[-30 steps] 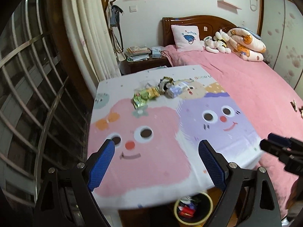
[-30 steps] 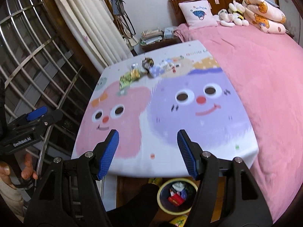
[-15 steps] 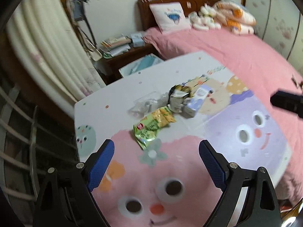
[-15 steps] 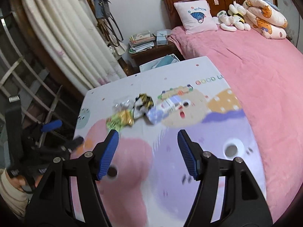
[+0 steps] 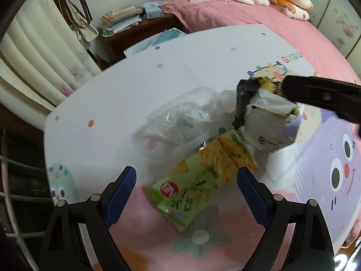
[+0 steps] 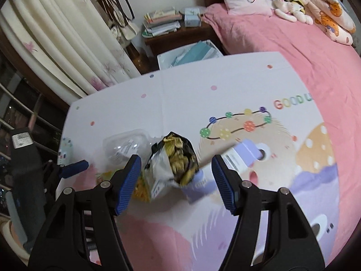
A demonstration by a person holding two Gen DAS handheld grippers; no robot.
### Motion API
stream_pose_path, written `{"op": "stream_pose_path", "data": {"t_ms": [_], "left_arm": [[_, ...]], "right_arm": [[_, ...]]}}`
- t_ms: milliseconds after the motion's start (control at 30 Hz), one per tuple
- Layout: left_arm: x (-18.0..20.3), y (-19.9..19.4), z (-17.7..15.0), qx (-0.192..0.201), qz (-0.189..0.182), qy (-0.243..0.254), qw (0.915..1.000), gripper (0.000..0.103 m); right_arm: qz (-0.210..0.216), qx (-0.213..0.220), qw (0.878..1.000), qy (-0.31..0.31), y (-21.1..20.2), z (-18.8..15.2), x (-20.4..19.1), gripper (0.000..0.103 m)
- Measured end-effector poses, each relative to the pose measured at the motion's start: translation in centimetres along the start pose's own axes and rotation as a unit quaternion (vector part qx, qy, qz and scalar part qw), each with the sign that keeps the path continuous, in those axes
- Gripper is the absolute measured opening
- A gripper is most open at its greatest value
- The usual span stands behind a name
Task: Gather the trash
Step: 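Grasp the green snack bag with left while right grasps the patterned wrapper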
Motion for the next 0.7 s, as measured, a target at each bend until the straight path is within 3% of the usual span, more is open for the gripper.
{"op": "stream_pose_path", "data": {"t_ms": [233,333,567,667,700], "left_arm": [[-0.7,2.7,0.7,-0.010,-0.037,-0.018,0.9991,0.092],[-0.4,2.9,0.6,-0.015,-0.051,-0.021,0.9984,0.092],[0.0,4.1,0.3,-0.024,-0.070,-0.028,0.9968,0.092],[0.2,4.5,0.1,-0.019,-0.066,-0.028,0.9972,0.087],[0.4,4.5,0.1,-0.013,-0.062,-0.022,0.9978,0.078]], "right_arm": [[-0.006,-0.027,0.999,-0.018,5.2,0.7,-0.9,0.062],[0.009,-0.038,0.999,-0.016,6.5,-0.1,-1.0,0.054],[0.019,-0.034,0.999,-0.001,5.7,-2.8,-0.5,0.043],[0.022,-0.035,0.999,0.005,5.0,-4.2,-0.1,0.041],[0.024,-0.034,0.999,0.008,4.8,-4.6,0.1,0.040]]}}
Point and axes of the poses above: each gripper's, at about its wrist camera, not at the fingertips, and y roughly the way its jaws point, x to its right, z to its top, the point moved 6 cm from there along y, roughly the way its jaws point, and after that the axes turned 14 degrees about -x, right-handed, at the moved point
